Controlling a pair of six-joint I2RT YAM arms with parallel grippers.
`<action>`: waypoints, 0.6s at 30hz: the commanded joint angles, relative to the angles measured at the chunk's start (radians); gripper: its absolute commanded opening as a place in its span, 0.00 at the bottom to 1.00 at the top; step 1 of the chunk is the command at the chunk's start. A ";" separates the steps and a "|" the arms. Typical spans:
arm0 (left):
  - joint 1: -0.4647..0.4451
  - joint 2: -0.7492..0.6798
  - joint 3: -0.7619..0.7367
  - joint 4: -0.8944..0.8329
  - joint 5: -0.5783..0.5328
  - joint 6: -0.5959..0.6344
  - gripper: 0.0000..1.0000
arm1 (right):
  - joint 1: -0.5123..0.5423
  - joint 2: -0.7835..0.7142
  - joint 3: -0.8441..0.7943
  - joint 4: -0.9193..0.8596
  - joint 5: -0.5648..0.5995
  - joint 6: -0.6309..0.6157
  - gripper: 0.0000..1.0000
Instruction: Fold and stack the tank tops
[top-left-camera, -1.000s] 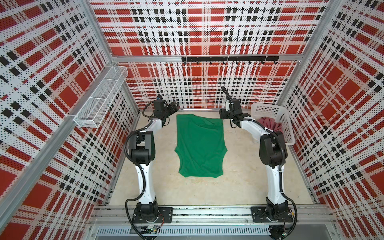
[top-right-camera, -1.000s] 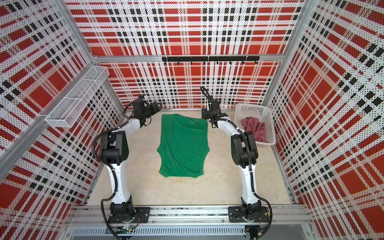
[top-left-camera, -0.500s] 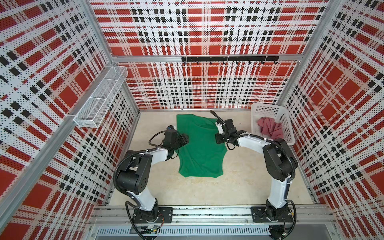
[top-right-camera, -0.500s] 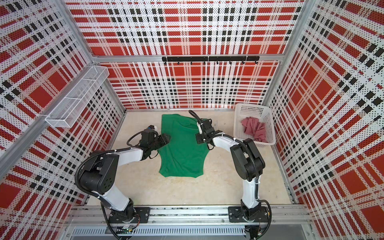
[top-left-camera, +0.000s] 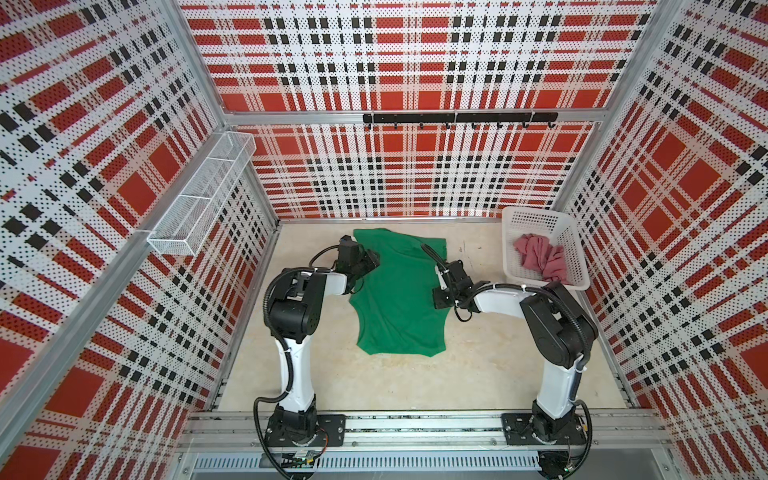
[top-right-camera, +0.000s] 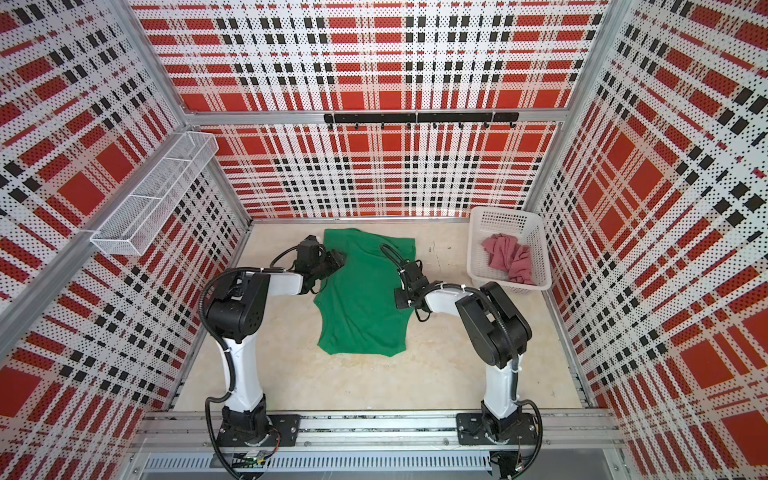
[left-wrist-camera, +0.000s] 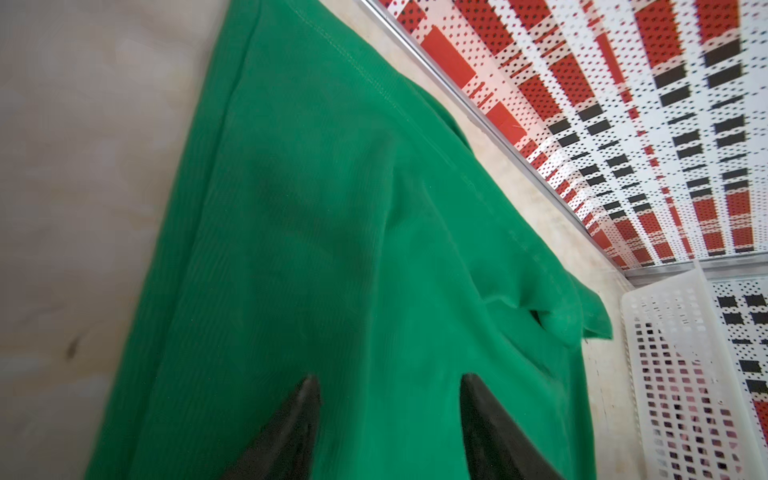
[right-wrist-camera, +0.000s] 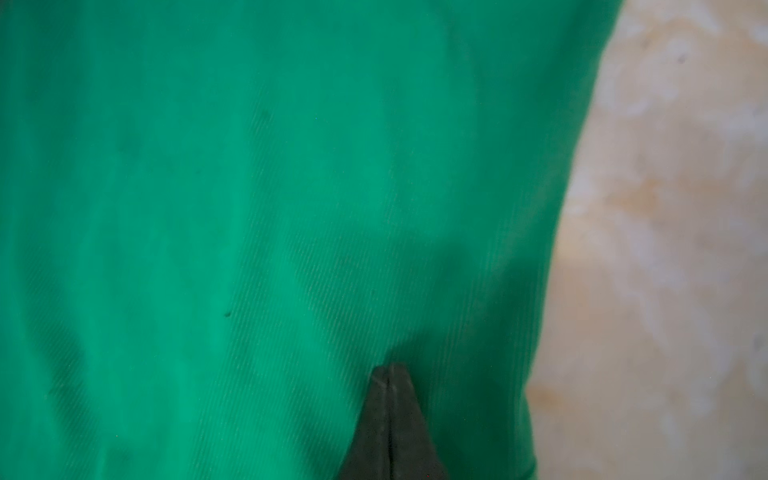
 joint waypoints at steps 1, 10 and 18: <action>-0.002 0.095 0.121 -0.091 0.020 0.035 0.57 | 0.060 -0.043 -0.083 -0.034 -0.013 0.089 0.05; -0.074 0.355 0.565 -0.358 0.105 0.125 0.59 | 0.391 -0.145 -0.246 0.014 -0.180 0.417 0.11; -0.132 0.521 1.009 -0.634 0.209 0.335 0.72 | 0.392 -0.387 -0.154 -0.066 -0.025 0.360 0.34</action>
